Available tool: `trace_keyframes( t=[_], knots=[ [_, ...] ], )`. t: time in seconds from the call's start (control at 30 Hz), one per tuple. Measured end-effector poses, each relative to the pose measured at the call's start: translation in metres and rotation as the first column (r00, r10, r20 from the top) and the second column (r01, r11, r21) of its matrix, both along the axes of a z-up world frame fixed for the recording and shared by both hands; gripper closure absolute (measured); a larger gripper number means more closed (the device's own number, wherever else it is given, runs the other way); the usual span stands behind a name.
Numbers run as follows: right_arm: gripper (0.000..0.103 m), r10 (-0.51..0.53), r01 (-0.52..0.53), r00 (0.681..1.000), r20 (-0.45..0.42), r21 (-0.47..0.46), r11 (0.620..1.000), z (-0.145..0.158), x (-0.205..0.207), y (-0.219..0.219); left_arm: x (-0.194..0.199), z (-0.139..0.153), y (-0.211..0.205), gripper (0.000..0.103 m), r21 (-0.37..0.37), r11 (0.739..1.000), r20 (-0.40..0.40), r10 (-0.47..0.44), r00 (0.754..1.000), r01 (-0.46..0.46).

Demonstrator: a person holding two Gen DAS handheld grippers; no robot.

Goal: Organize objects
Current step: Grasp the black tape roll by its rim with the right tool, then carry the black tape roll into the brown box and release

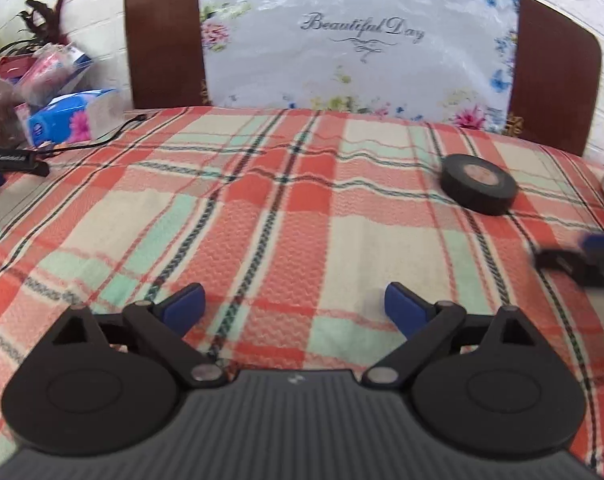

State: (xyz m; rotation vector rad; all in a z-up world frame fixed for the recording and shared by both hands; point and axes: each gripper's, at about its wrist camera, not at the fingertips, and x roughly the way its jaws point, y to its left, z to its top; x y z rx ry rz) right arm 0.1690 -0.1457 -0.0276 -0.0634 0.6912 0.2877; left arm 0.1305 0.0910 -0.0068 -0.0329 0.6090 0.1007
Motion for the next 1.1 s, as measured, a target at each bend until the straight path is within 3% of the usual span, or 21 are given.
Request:
trace_keyframes(
  t=[0.17, 0.3, 0.43, 0.57, 0.7, 0.87, 0.9, 0.93, 1.0, 1.07, 1.1],
  knots=[
    [0.004, 0.029, -0.029, 1.0, 0.01, -0.024, 0.999, -0.006, 0.071, 0.047, -0.001, -0.006, 0.005, 0.006, -0.01, 1.0, 0.001, -0.002, 1.0, 0.002],
    [0.022, 0.051, -0.049, 0.998, 0.032, -0.066, 0.997, -0.007, 0.09, 0.072, 0.0, -0.007, 0.006, 0.006, -0.013, 1.0, 0.001, -0.002, 1.0, 0.002],
    [0.023, 0.05, -0.048, 0.998, 0.028, -0.052, 0.997, -0.007, 0.081, 0.066, 0.0, -0.006, 0.006, 0.006, -0.018, 1.0, 0.0, -0.002, 1.0, 0.002],
    [0.023, 0.074, -0.073, 0.997, 0.018, -0.059, 0.996, -0.005, 0.04, 0.046, 0.0, -0.006, 0.006, 0.005, -0.016, 1.0, -0.003, -0.003, 1.0, 0.003],
    [0.022, 0.089, -0.089, 0.996, 0.001, -0.055, 0.995, -0.002, -0.038, -0.001, 0.0, -0.006, 0.008, 0.005, -0.027, 1.0, -0.002, -0.01, 1.0, 0.01],
    [0.023, -0.052, 0.051, 0.999, -0.008, -0.038, 0.998, 0.002, -0.138, -0.078, 0.001, -0.003, 0.0, 0.006, -0.002, 1.0, -0.028, -0.018, 0.999, 0.018],
    [0.02, -0.083, 0.083, 0.997, -0.005, -0.035, 0.996, 0.003, -0.153, -0.088, 0.0, 0.001, -0.005, 0.01, -0.039, 0.999, -0.042, -0.03, 0.999, 0.029],
    [0.01, -0.11, 0.11, 0.994, 0.001, -0.026, 0.994, 0.004, -0.166, -0.098, -0.003, 0.008, -0.012, 0.014, -0.119, 0.99, -0.046, -0.078, 0.996, 0.072],
    [0.004, -0.141, 0.141, 0.99, 0.003, 0.015, 0.99, 0.005, -0.183, -0.111, -0.01, 0.023, -0.042, 0.021, -0.257, 0.942, -0.036, -0.23, 0.972, 0.214],
    [0.004, -0.155, 0.155, 0.988, -0.001, 0.025, 0.988, 0.006, -0.188, -0.115, -0.022, 0.038, -0.092, 0.022, -0.27, 0.881, -0.025, -0.41, 0.912, 0.389],
    [0.005, -0.152, 0.152, 0.988, 0.003, 0.018, 0.988, 0.006, -0.188, -0.115, -0.03, 0.044, -0.119, 0.024, -0.237, 0.847, -0.038, -0.498, 0.866, 0.476]
  ],
)
